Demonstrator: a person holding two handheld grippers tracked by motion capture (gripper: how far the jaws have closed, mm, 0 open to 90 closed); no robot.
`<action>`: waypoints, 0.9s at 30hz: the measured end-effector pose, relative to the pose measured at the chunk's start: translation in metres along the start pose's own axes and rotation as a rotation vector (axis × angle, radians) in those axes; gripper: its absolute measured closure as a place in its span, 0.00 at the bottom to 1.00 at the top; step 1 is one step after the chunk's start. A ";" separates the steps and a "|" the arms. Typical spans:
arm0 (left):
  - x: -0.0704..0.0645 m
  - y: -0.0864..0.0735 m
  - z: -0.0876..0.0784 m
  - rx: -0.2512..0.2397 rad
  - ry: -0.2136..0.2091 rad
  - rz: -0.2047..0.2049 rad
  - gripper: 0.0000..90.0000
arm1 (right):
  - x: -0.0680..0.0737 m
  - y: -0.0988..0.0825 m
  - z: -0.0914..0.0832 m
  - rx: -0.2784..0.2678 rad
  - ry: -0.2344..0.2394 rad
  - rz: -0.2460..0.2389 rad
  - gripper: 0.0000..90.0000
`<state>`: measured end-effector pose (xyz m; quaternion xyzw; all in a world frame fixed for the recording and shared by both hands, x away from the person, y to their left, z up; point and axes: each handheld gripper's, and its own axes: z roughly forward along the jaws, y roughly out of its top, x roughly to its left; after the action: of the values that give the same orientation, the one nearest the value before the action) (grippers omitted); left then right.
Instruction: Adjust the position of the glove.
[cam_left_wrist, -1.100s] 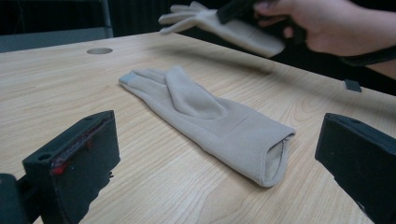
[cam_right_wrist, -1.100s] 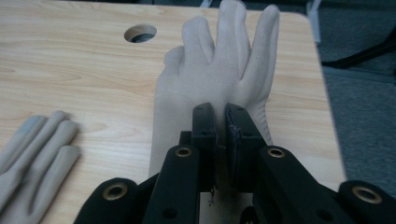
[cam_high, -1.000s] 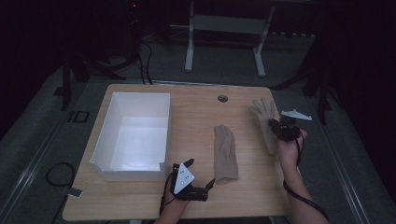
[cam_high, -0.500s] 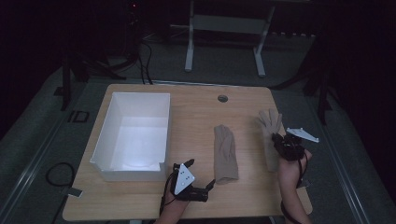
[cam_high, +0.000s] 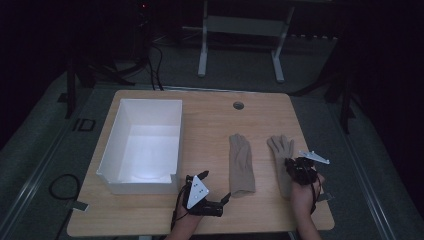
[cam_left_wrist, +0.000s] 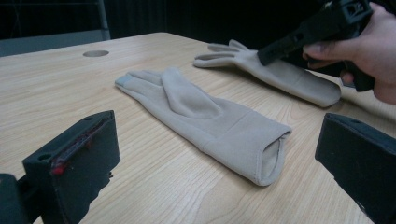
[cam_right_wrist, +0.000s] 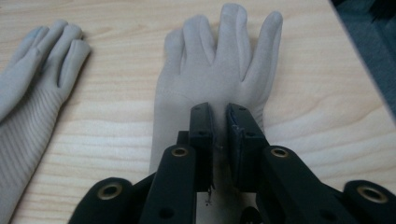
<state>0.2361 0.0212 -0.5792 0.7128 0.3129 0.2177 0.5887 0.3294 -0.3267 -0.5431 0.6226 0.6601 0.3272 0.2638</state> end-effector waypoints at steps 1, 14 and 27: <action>0.000 0.000 0.000 -0.001 0.000 0.000 0.00 | 0.000 -0.001 0.002 0.007 0.004 0.002 0.87; 0.000 0.000 0.000 -0.002 -0.005 -0.001 0.00 | 0.000 0.002 0.007 0.026 0.027 -0.093 0.68; 0.001 0.000 0.000 -0.003 -0.009 -0.012 0.00 | -0.016 0.036 -0.007 0.011 0.213 -0.435 0.66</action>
<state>0.2367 0.0220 -0.5794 0.7109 0.3143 0.2114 0.5925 0.3485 -0.3428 -0.5124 0.4291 0.8046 0.3228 0.2536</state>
